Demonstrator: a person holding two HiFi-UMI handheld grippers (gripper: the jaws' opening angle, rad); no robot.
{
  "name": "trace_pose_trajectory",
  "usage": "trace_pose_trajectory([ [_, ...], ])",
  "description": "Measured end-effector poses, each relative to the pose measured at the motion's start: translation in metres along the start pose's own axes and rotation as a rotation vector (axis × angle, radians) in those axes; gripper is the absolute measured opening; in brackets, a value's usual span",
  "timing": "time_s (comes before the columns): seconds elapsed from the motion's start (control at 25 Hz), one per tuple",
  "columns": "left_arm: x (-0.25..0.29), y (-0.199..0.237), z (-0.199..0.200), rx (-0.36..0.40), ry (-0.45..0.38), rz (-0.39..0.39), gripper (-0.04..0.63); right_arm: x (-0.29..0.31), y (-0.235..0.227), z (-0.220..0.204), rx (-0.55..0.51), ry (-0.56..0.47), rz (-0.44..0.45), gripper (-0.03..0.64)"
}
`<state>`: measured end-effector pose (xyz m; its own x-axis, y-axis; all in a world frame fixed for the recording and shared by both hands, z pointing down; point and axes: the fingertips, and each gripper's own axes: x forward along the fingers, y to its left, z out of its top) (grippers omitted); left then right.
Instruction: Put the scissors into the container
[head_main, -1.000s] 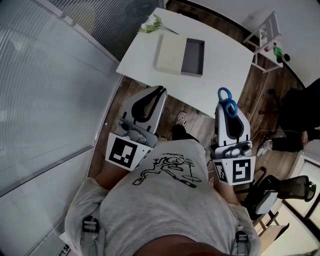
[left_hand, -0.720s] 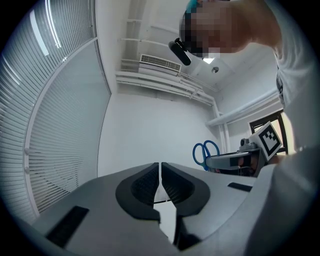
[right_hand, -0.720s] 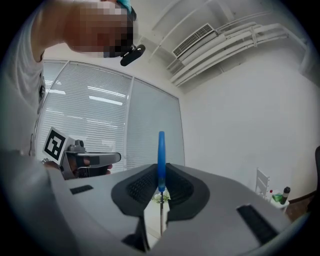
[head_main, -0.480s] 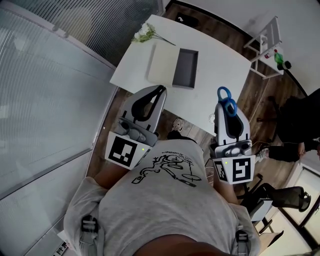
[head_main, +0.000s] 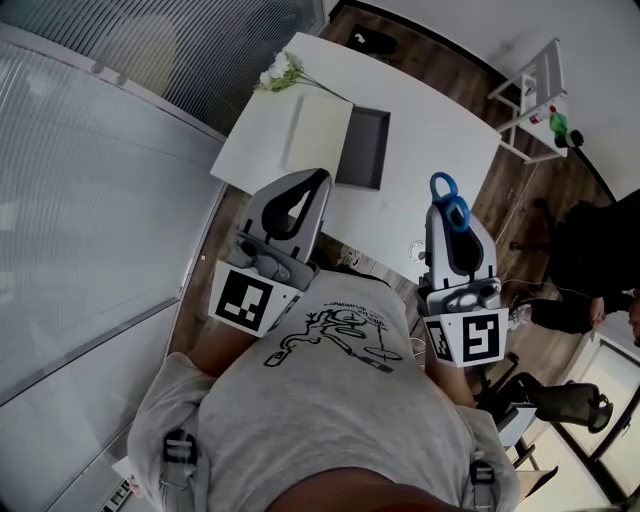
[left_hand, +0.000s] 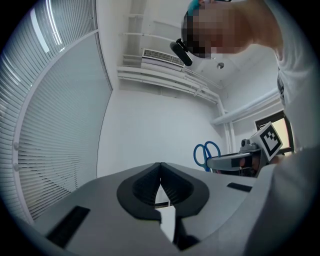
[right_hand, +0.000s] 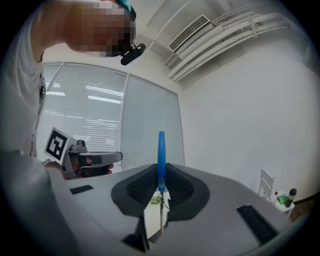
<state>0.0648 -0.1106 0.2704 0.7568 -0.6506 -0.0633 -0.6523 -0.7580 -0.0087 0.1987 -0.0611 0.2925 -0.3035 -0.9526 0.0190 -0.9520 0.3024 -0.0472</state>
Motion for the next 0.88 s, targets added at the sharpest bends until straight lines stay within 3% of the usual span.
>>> trace_pose_trajectory([
  [0.88,0.017,0.067,0.006,-0.004,0.033,-0.06,0.021,0.07,0.017,0.017,0.004,-0.016,-0.031,0.051],
])
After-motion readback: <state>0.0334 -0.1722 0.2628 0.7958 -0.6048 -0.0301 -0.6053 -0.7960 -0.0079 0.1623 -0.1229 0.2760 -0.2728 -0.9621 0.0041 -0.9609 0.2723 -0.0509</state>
